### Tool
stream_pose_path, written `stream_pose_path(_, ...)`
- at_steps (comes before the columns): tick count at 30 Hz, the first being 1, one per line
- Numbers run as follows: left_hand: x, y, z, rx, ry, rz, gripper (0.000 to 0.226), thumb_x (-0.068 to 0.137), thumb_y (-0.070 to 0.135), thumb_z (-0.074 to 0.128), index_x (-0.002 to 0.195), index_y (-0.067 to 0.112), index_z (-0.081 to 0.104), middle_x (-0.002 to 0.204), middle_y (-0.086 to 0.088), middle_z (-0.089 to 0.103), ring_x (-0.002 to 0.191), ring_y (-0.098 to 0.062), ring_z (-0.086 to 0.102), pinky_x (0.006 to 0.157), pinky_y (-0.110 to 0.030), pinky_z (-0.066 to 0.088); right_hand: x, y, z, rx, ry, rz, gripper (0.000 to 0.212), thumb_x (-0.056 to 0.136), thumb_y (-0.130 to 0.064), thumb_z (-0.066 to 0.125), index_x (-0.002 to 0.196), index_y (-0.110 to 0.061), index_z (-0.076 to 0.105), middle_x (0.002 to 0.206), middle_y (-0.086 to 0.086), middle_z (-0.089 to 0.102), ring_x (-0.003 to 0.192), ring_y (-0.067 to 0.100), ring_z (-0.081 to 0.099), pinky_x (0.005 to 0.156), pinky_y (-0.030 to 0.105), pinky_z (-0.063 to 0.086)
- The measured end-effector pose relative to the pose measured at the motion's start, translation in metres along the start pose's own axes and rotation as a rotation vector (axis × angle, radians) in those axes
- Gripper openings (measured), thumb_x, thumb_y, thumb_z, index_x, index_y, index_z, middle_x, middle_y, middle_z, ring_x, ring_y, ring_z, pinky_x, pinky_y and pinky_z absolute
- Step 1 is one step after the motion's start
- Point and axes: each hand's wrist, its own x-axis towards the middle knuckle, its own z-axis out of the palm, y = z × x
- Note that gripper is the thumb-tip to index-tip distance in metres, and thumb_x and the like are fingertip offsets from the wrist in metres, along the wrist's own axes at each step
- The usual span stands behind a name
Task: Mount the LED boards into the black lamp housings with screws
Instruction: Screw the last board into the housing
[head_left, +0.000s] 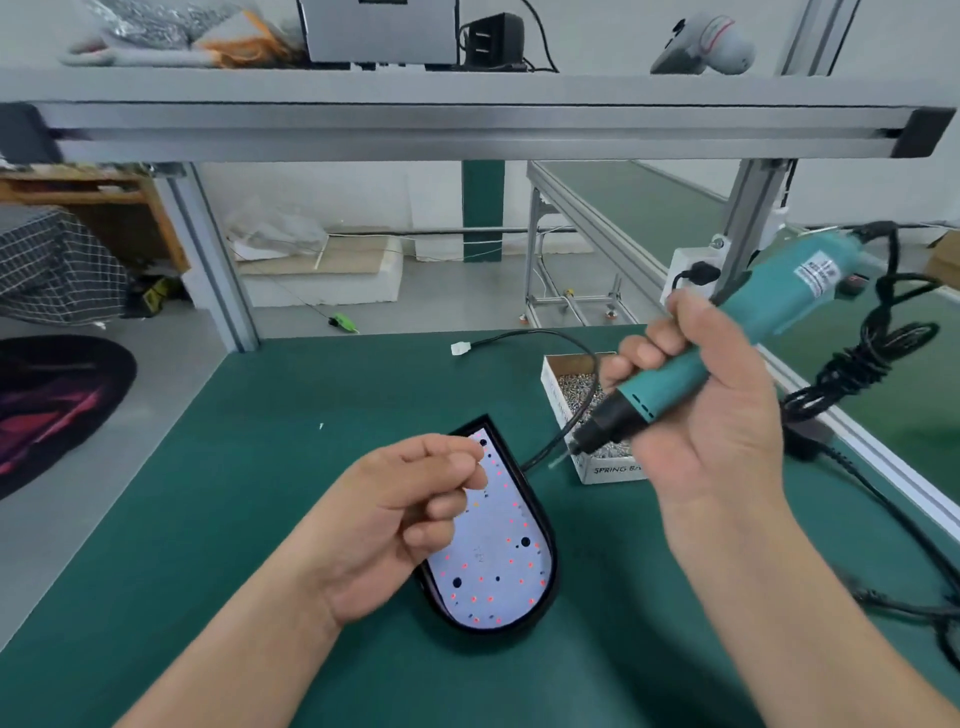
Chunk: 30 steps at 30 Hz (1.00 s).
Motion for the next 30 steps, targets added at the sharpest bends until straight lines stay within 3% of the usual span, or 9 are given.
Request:
stream_pose_path(4,0.0,-0.005,0.002,0.179,-0.026,0.026,0.019,0.074,0.016,0.091,0.086,0.011,0.077,0.086,-0.011,0.068,0.057,-0.01,0.039,0.043,-0.017,0.031,-0.004,0.023,0.017,0.093,-0.044,0.023,0.011,0.098,-0.02,0.062,0.088,-0.017,0.065,0.069,-0.006,0.048,0.062,0.011,0.045,0.066,0.027,0.044)
stream_pose_path(8,0.0,-0.012,0.006,0.251,0.0,0.058,0.015,0.08,0.014,0.085,0.086,0.012,0.071,0.079,-0.007,0.063,0.055,-0.011,0.034,0.046,-0.018,0.029,-0.013,0.039,0.006,0.125,0.006,0.056,0.011,0.097,-0.02,0.062,0.087,-0.017,0.063,0.07,-0.005,0.046,0.062,0.013,0.043,0.067,0.028,0.044)
stream_pose_path(17,-0.003,-0.012,0.007,0.115,-0.032,0.014,0.016,0.076,0.006,0.084,0.09,0.014,0.081,0.096,-0.02,0.075,0.057,-0.012,0.045,0.047,-0.02,0.035,-0.017,0.033,-0.006,0.117,-0.022,-0.01,0.014,0.1,-0.02,0.059,0.087,-0.018,0.065,0.069,-0.005,0.048,0.062,0.013,0.045,0.069,0.03,0.046)
stream_pose_path(24,-0.003,-0.016,0.009,0.071,-0.037,-0.035,0.015,0.078,0.003,0.079,0.087,0.014,0.081,0.11,-0.028,0.077,0.052,-0.01,0.045,0.044,-0.018,0.035,-0.017,0.031,-0.007,0.117,-0.025,-0.012,0.012,0.101,-0.019,0.058,0.093,-0.017,0.066,0.067,-0.005,0.048,0.062,0.013,0.044,0.069,0.029,0.045)
stream_pose_path(30,-0.002,-0.02,0.009,0.096,-0.017,-0.036,0.021,0.079,0.007,0.08,0.099,0.008,0.074,0.112,-0.029,0.076,0.05,-0.009,0.046,0.042,-0.017,0.034,-0.022,0.036,-0.005,0.092,-0.038,0.007,0.009,0.101,-0.019,0.06,0.095,-0.017,0.066,0.068,-0.005,0.048,0.063,0.013,0.044,0.069,0.029,0.046)
